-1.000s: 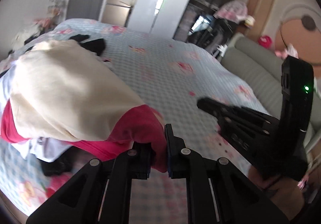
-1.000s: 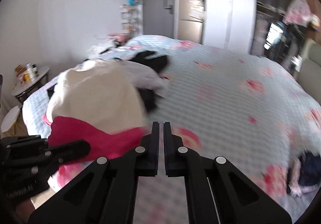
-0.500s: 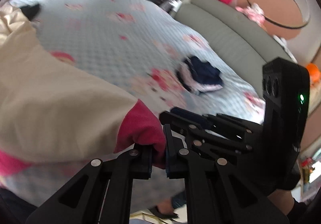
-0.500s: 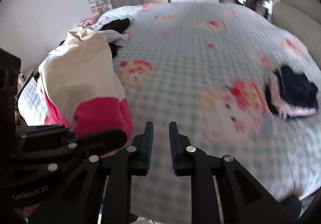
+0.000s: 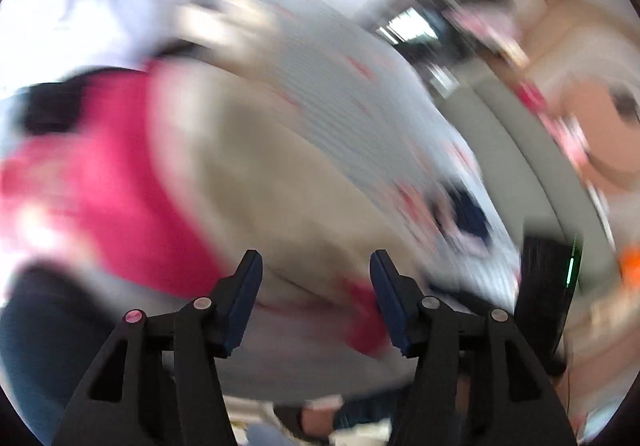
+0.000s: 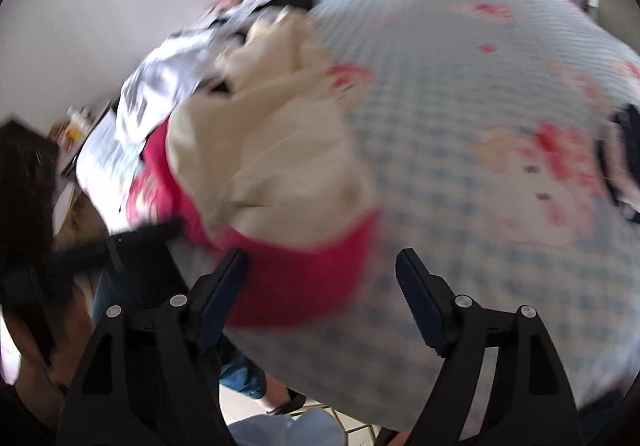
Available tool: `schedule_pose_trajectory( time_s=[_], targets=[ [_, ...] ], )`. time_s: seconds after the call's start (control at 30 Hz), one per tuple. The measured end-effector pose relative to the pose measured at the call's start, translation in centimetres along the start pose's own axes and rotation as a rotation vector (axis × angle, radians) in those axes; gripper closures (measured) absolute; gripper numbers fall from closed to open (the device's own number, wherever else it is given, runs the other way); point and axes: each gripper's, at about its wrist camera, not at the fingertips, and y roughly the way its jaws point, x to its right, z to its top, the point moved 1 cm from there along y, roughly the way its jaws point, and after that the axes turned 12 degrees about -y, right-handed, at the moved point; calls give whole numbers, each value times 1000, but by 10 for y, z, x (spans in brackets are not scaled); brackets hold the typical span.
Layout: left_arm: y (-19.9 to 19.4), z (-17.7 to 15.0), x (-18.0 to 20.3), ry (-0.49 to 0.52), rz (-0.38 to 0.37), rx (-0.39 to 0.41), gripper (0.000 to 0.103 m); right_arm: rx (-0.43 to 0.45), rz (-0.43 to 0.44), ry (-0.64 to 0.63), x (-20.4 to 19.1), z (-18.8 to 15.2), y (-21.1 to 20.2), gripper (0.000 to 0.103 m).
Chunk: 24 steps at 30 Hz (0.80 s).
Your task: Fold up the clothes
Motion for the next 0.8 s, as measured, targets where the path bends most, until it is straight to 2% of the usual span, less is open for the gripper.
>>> schedule_pose_trajectory(
  time_s=[0.03,0.07,0.1,0.13,0.2,0.23,0.27,0.33,0.37,0.4,0.5,0.67,0.73,0.8],
  targets=[
    [-5,12,-16,-46,35,41,38,-25,13,-13,-7,2,14,22],
    [-5,22,-30,-76,60,59,30,-48,13,-25,-13,3,26,14],
    [-3,31,-43,-102,83,68,23,-48,0,-48,-17,4,37,13],
    [6,39,-54,-114,100,38,23,-42,-32,-70,-19,4,49,15],
    [28,49,-66,-120,120,-51,25,-66,-102,-57,-12,2,65,51],
    [35,51,-67,-111,129,-59,27,-81,-102,-18,-4,1,70,61],
    [41,52,-66,-98,142,-65,34,-73,-64,45,6,0,68,67],
    [49,46,-52,-35,191,-54,58,-29,-31,113,20,-3,55,73],
    [53,39,-40,11,197,-65,85,-14,-56,109,23,-4,47,75],
    [56,32,-27,54,201,-76,94,2,-85,104,27,-5,37,77],
    [58,3,16,168,157,-103,96,68,-163,124,41,-13,-1,80],
    [46,-49,81,297,9,-153,96,152,-309,164,61,-46,-76,81],
    [43,-64,99,331,-37,-179,96,136,-341,199,73,-69,-99,80],
    [49,-73,115,359,-65,-213,96,65,-336,225,83,-91,-104,75]
  ],
)
